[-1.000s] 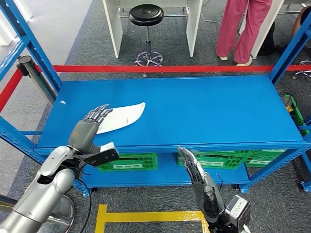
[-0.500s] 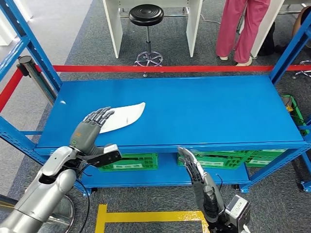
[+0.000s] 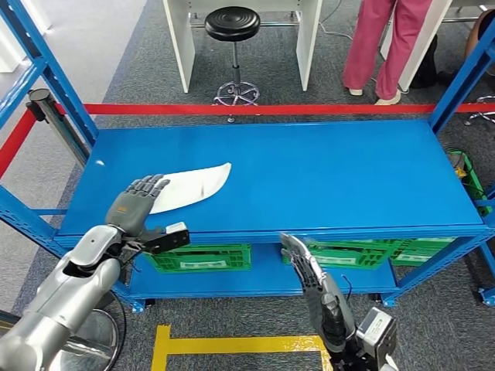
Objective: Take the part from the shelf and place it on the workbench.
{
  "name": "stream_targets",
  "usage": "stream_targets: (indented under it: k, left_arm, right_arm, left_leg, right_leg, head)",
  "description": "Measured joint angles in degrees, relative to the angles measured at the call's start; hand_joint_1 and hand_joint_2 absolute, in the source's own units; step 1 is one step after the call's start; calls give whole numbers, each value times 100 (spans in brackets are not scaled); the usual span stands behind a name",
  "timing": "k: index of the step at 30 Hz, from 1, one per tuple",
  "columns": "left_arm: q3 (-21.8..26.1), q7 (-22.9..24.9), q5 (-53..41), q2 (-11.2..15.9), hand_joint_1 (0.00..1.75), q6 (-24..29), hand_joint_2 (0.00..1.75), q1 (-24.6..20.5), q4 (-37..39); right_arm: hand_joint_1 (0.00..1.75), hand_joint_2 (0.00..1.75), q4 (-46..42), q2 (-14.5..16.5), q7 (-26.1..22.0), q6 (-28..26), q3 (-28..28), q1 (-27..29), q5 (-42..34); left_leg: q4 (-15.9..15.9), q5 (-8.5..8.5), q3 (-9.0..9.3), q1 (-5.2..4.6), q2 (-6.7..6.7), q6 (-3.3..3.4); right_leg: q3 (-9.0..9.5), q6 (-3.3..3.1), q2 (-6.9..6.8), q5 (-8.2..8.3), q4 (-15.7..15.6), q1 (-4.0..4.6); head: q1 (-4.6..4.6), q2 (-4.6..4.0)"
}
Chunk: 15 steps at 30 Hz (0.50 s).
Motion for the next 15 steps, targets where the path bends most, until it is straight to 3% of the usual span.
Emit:
stream_targets:
  k: [2,3,6,7,15]
  left_arm:
    - [-1,30,-35,0,7,-20,175,-88,215]
    - [-1,42,-40,-1,28,-40,175,-135,304]
    - [-1,98,-54,-4,151,-168,175,-294,573]
    - [-1,119,-49,-5,173,-215,175,-340,665]
    - [8,116,60,29,175,-296,175,-457,1124]
  right_arm:
    - [0,0,1,5,7,3,-4,-8,0]
    - [0,0,0,6,10,5,-6,-12,0]
    - [0,0,1,8,22,13,-15,-24,0]
    - [0,0,1,11,27,14,-20,-25,0]
    - [0,0,1,19,-25,16,-28,7,0]
  left_leg:
    - [0,0,0,0,0,0]
    - [0,0,0,0,0,0]
    - [0,0,0,0,0,0]
    - [0,0,0,0,0,0]
    - [0,0,2,0,3,0]
  right_leg:
    - [0,0,0,0,0,0]
    - [0,0,-1,0,0,0]
    - [2,0,-1,0,0,-1]
    - [2,0,0,0,0,-1]
    - [2,0,1,0,0,0]
  head:
    - [0,0]
    - [0,0]
    - [0,0]
    - [0,0]
    - [-1,0]
